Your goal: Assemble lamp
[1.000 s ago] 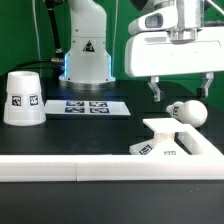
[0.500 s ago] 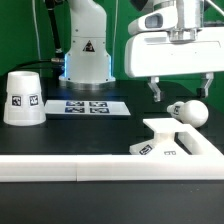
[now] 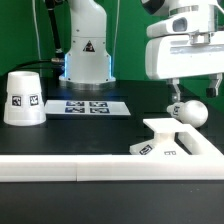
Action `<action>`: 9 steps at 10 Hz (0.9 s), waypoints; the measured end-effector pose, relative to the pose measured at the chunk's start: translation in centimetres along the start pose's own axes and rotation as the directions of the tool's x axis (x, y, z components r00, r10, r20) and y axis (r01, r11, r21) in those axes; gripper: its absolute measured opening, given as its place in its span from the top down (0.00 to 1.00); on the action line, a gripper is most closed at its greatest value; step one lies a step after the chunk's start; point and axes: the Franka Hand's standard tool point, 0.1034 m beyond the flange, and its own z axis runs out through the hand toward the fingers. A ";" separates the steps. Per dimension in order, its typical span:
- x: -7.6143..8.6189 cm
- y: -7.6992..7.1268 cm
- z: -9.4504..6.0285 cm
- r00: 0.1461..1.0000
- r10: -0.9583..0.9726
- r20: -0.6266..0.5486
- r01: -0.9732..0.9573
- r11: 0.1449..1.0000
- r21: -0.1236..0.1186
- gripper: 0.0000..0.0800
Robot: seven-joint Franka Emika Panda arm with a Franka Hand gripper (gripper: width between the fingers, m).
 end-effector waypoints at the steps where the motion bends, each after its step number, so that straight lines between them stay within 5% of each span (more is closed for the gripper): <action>1: 0.0 -0.1 0.0 1.000 -0.006 -0.001 0.006 1.000 0.000 0.13; 4: -0.1 0.1 0.0 0.999 -0.031 -0.032 0.031 1.000 -0.007 0.13; 7: -1.5 -4.1 0.1 0.998 -0.054 -0.042 0.055 0.998 0.014 0.13; 9: -2.2 -4.6 0.4 0.997 -0.065 -0.031 0.065 0.998 0.015 0.13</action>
Offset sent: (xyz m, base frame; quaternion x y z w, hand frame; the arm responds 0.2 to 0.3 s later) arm -0.0135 0.0055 -0.0032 0.0443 0.0499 -0.0186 0.9976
